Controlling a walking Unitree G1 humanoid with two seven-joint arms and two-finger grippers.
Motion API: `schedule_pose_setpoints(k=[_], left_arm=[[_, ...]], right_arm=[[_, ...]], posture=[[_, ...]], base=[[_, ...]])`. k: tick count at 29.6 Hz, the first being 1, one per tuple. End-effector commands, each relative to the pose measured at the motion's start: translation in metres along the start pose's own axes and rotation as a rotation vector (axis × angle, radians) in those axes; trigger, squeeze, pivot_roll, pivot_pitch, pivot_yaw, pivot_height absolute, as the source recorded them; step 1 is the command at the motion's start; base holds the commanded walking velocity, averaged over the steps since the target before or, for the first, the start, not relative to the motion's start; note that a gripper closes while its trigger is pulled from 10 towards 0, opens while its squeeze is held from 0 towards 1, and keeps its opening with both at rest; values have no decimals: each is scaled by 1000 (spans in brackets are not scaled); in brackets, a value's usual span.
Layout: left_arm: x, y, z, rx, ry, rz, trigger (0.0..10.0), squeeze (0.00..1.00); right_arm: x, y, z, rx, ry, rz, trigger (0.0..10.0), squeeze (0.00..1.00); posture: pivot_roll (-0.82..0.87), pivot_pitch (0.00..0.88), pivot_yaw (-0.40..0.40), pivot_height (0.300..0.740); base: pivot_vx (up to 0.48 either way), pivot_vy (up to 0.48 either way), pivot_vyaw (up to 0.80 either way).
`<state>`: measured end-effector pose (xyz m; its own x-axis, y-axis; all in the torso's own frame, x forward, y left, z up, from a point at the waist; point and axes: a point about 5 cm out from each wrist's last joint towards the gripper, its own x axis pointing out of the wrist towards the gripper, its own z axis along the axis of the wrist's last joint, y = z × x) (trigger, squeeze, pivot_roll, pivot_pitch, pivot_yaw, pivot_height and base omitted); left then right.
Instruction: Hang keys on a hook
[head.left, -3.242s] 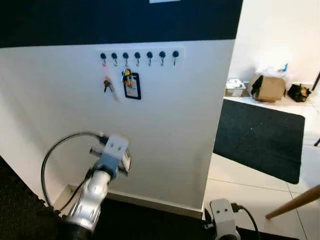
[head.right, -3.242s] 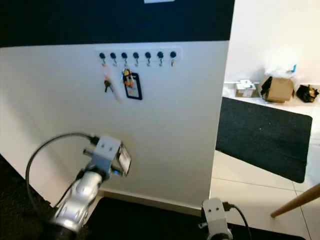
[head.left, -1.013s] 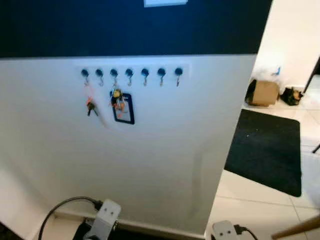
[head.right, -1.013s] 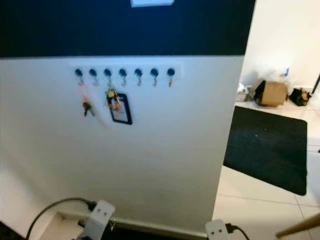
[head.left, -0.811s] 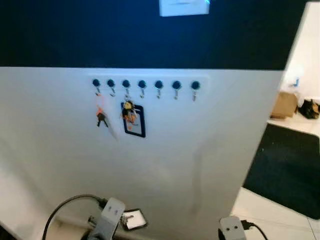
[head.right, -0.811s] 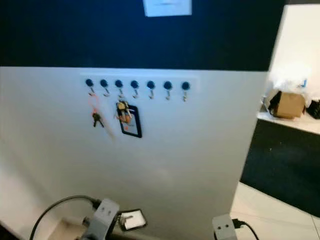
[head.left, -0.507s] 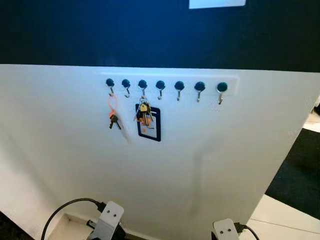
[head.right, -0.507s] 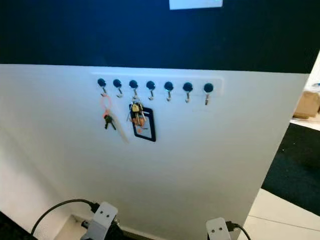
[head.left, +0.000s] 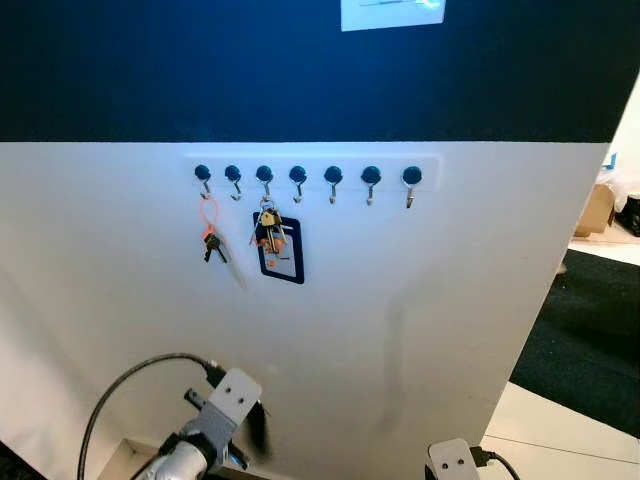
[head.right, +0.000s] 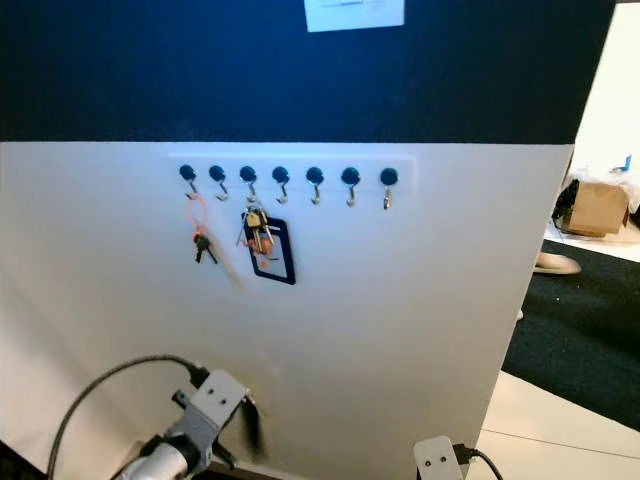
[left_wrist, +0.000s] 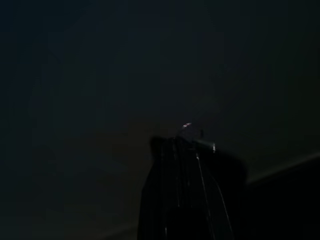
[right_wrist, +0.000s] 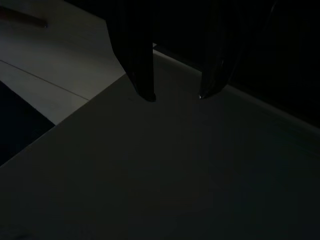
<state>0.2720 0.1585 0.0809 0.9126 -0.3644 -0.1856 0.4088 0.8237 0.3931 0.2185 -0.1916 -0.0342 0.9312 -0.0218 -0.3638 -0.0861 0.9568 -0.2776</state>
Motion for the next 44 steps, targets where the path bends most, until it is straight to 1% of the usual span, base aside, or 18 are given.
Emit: schedule_pose_setpoints(k=[1,2,3,5,6,7,9,11,17,18,20,23,27,28,31,35,37,44], left_arm=[[-4,17,9,17,-14,17,10000,0],[-10,35,36,27,-85,-6,10000,0],[-10,35,36,27,-85,-6,10000,0],[-17,44,54,35,-125,-43,10000,0],[-17,44,54,35,-125,-43,10000,0],[-24,50,71,45,-168,-75,10000,0],[-27,53,80,37,-188,-83,10000,0],[-31,60,106,38,-264,-102,10000,0],[-41,57,149,87,-383,-215,10000,0],[-41,57,149,87,-383,-215,10000,0],[-46,56,174,64,-468,-261,10000,0],[-47,56,184,56,-498,-276,10000,0],[-42,50,210,-2,-586,-312,10000,0],[-42,50,210,-2,-586,-312,10000,0],[-30,41,220,-39,-602,-271,10000,0],[-25,37,222,-51,-605,-258,10000,0],[-18,30,231,-93,-620,-253,10000,0],[-18,36,238,-101,-627,-241,10000,0]], right_arm=[[-1,5,0,1,-5,18,10000,0],[2,7,4,2,-19,26,10000,0],[2,7,4,2,-19,26,10000,0],[4,8,7,3,-27,31,10000,0],[4,8,7,3,-27,31,10000,0],[5,9,9,3,-31,34,10000,0],[5,9,9,3,-33,36,10000,0],[5,10,10,1,-34,42,10000,0],[7,11,11,-2,-34,49,10000,0],[7,11,11,-2,-34,49,10000,0],[8,11,12,-3,-34,50,10000,0],[8,11,12,-4,-34,51,10000,0],[8,13,11,-7,-27,56,10000,0],[8,13,11,-7,-27,56,10000,0],[8,13,11,-8,-26,56,10000,0],[9,13,12,-5,-27,53,10000,0],[9,13,13,-4,-29,48,10000,0],[8,11,10,-3,-25,38,10000,0]], posture=[[21,105,119,740],[31,107,116,740],[31,107,116,740],[35,108,115,740],[35,108,115,740],[37,108,114,740],[45,108,110,740],[50,106,108,740],[51,104,107,740],[51,104,107,740],[50,102,110,740],[52,101,109,740],[52,95,109,740],[52,95,109,740],[45,90,113,740],[43,90,114,740],[35,87,120,740],[33,87,124,740]], base=[[0,0,0],[0,0,0],[0,0,0],[0,0,0],[0,0,0],[0,0,0],[0,0,0],[0,0,0],[0,0,0],[0,0,0],[0,0,0],[0,0,0],[0,0,0],[0,0,0],[0,0,0],[0,0,0],[0,0,0],[0,0,0]])
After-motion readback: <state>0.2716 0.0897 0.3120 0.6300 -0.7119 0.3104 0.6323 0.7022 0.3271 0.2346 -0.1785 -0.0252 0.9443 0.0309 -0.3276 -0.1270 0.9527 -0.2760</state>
